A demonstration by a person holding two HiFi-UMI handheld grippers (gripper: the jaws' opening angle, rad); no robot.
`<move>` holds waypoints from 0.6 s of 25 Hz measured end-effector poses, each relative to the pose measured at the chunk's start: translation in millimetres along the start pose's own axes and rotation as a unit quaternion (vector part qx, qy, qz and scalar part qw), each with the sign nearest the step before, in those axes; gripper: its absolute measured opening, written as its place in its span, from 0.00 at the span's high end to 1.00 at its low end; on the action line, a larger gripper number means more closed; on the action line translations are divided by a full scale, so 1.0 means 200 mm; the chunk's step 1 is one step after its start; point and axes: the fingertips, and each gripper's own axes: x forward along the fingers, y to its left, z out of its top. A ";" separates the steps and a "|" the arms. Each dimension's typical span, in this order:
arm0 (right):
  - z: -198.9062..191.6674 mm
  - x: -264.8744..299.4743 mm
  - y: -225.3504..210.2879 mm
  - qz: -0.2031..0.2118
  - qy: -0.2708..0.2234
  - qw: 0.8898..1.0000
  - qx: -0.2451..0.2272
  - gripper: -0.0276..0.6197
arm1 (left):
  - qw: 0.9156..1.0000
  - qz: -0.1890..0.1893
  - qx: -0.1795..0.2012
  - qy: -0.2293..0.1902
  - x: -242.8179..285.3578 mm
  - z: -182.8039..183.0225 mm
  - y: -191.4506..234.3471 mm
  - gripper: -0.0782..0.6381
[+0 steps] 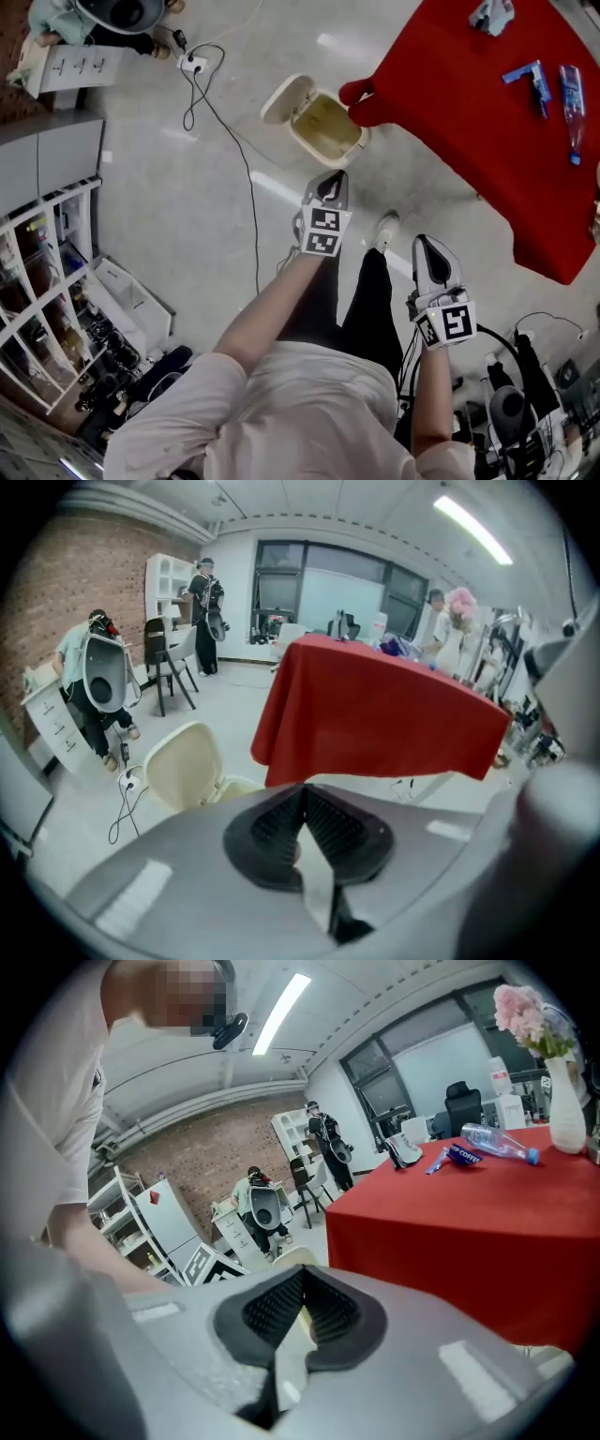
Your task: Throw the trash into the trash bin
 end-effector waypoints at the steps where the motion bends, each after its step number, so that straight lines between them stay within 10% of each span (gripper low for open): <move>1: 0.02 -0.01 0.01 0.000 0.001 1.000 0.000 0.95 | 1.000 -0.001 0.000 -0.003 -0.04 0.03 0.00 0.88; 15: 0.30 -0.19 0.25 0.010 -0.003 1.000 -0.020 0.95 | 0.995 -0.050 0.010 -0.088 -0.83 0.48 -0.07 0.88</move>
